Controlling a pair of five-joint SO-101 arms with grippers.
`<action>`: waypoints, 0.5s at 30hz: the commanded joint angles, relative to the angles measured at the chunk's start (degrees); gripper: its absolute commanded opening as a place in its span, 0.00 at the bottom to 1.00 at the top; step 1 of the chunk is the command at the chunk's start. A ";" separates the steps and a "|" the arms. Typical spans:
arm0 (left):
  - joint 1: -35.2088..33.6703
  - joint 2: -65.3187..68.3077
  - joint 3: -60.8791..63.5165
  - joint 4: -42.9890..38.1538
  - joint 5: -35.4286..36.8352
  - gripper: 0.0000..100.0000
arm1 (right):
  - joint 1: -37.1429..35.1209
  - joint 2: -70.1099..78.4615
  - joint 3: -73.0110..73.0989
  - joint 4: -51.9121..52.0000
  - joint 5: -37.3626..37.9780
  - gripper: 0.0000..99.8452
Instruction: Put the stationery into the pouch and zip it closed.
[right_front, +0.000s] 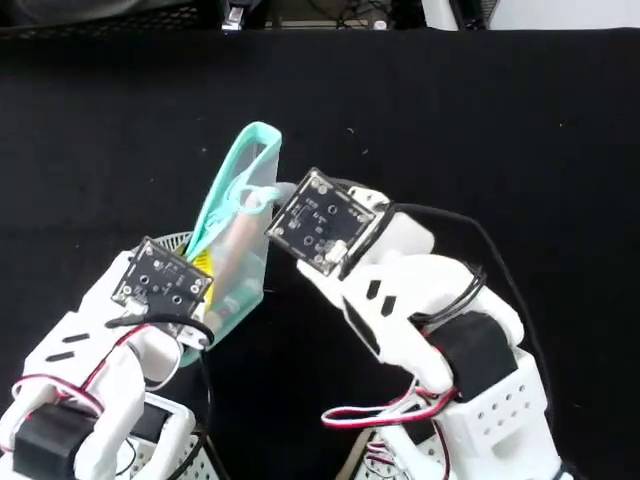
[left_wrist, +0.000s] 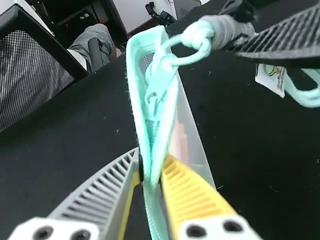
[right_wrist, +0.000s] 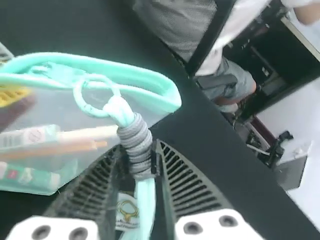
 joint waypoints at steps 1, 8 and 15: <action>0.40 -0.44 -2.77 0.97 -0.35 0.03 | 4.75 -0.75 1.98 -1.41 2.29 0.01; 0.48 -0.53 -2.77 1.23 1.85 0.03 | 10.20 -0.31 3.47 -5.63 2.99 0.01; 0.57 -0.53 -2.77 3.34 1.85 0.03 | 11.16 0.04 3.38 -10.11 2.99 0.01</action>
